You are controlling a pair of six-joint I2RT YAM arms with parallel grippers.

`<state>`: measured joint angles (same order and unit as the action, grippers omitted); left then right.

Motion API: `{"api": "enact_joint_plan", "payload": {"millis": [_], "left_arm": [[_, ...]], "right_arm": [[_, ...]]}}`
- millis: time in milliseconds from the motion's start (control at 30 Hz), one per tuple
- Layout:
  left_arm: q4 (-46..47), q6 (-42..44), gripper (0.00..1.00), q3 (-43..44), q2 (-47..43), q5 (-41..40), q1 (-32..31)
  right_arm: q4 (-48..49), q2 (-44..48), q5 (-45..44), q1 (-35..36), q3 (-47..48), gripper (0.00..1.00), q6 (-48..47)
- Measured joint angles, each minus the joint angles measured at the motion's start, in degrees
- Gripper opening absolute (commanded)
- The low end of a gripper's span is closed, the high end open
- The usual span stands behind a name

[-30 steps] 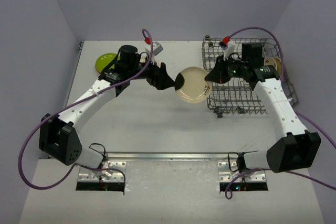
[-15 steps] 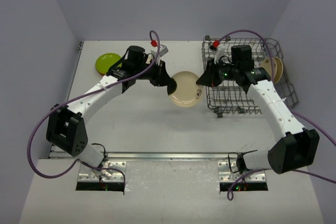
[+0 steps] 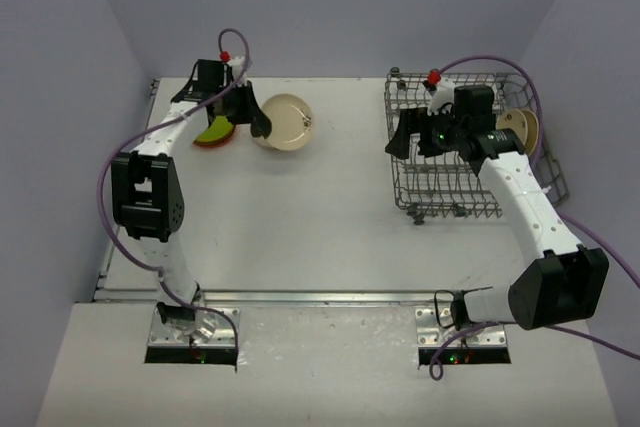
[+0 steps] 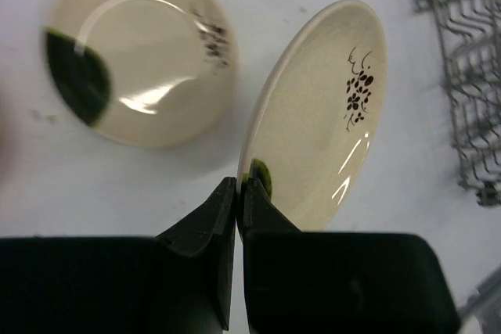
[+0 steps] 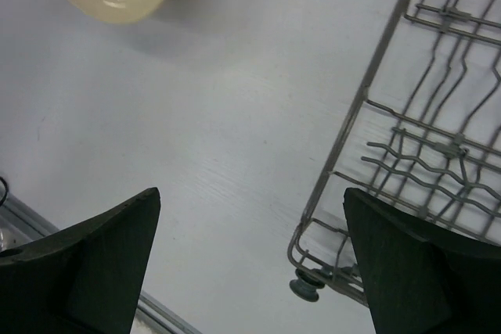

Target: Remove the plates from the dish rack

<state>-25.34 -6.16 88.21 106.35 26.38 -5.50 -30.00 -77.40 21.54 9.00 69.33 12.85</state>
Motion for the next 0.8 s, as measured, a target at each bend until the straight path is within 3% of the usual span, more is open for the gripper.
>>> {"api": "enact_joint_plan", "payload": {"millis": [233, 500, 667, 733, 800], "left_arm": [[-3.4, -0.4, 0.05, 12.9, 13.9, -4.3, 8.6], [-7.3, -0.6, 0.08, 22.1, 22.3, -3.3, 9.5], [-7.9, -0.6, 0.27, 22.3, 22.9, -2.9, 9.5], [-8.0, -0.6, 0.45, 22.3, 23.0, -2.8, 9.5], [-8.0, -0.6, 0.56, 22.3, 23.0, -2.6, 9.5]], "right_arm": [[-0.4, 0.3, -2.6, -4.4, -2.9, 0.99, 0.0], [-0.7, 1.6, -3.1, -5.6, -3.4, 0.99, -0.7], [-1.0, 1.7, -2.9, -5.8, -3.4, 0.99, -0.8], [-1.1, 1.7, -2.9, -5.9, -3.4, 0.99, -0.8], [-1.2, 1.6, -2.9, -5.9, -3.4, 0.99, -0.8]]}}
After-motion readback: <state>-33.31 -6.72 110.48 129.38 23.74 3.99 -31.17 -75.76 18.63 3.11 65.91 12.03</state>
